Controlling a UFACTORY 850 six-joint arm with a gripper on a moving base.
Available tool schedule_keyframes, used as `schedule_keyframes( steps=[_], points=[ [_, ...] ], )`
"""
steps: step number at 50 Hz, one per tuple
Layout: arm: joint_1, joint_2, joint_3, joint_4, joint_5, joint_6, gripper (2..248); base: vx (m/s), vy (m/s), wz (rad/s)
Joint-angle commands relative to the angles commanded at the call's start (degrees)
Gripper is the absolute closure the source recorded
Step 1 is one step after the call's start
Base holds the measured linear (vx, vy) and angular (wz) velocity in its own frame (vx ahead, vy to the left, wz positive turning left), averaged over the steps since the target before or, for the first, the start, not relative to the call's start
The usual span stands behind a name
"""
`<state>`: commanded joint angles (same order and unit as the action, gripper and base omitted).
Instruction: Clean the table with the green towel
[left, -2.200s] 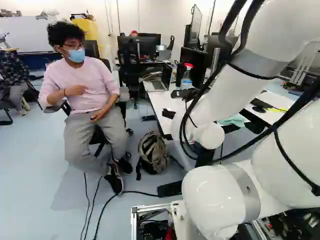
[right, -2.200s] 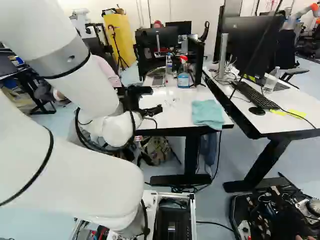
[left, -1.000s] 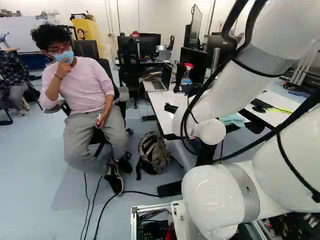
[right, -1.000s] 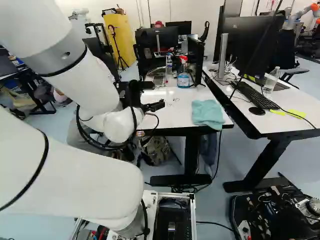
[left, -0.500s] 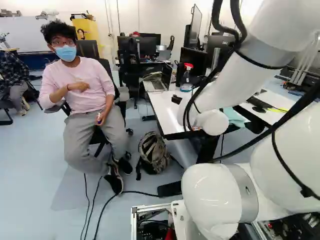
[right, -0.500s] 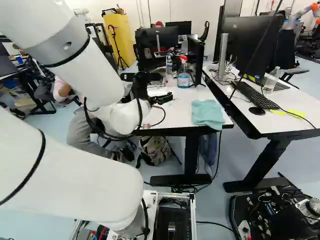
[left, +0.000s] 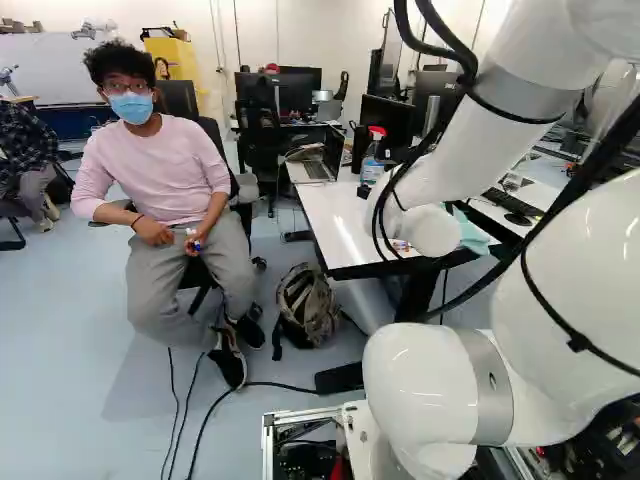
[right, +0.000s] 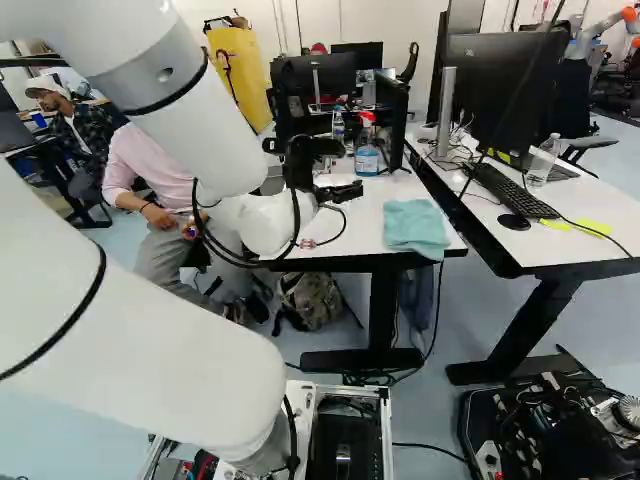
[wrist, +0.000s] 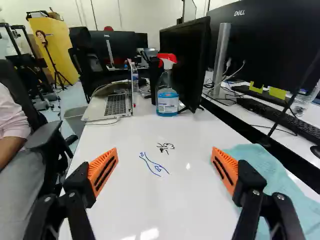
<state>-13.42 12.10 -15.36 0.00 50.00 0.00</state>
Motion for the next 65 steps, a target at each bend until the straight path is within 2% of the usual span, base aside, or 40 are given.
schedule_keyframes(
  steps=[40, 65],
  points=[
    [-7.98, -4.85, -4.41, 0.0, -0.06, 0.0, 3, 0.0, 0.0, 0.0],
    [-12.04, -10.29, -9.65, 0.0, -3.13, 0.0, 3, 0.0, 0.0, 0.0]
  ],
)
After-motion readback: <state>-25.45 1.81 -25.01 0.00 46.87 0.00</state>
